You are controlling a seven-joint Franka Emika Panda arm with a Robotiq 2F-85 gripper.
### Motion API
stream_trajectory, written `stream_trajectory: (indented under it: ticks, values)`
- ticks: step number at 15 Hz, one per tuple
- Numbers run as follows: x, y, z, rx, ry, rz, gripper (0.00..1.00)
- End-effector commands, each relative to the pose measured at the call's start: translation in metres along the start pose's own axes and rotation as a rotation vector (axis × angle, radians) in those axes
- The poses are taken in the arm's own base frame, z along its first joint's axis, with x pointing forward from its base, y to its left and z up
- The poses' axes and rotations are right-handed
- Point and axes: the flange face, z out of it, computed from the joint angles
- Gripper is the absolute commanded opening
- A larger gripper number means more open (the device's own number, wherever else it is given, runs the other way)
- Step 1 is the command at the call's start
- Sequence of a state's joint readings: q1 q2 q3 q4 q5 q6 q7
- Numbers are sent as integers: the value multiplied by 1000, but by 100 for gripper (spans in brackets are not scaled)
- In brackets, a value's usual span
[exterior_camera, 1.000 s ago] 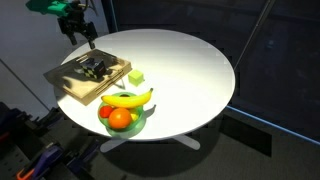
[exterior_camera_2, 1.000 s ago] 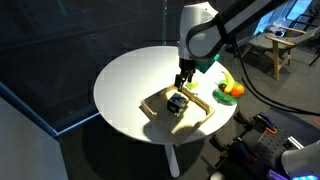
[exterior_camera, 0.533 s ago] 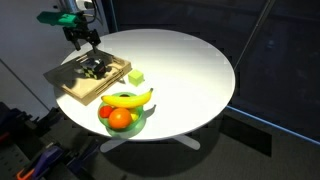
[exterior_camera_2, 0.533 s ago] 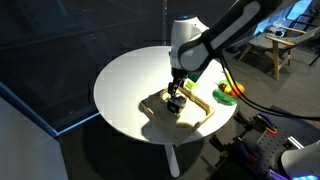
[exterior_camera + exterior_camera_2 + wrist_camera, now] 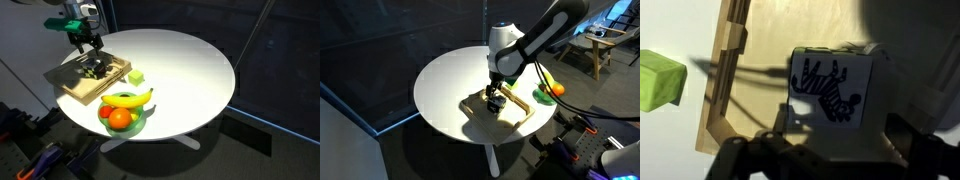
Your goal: Move the black and white cube from the tray to the table
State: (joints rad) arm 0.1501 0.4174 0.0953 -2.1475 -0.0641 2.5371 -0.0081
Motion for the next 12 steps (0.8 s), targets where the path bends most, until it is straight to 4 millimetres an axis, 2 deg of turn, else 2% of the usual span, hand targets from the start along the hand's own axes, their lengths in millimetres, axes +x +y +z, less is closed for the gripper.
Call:
stream_trajectory:
  ticks: [1, 12]
  values:
    - [4, 0, 2, -15, 11, -4, 100]
    - [-1, 5, 19, -21, 11, 15, 100]
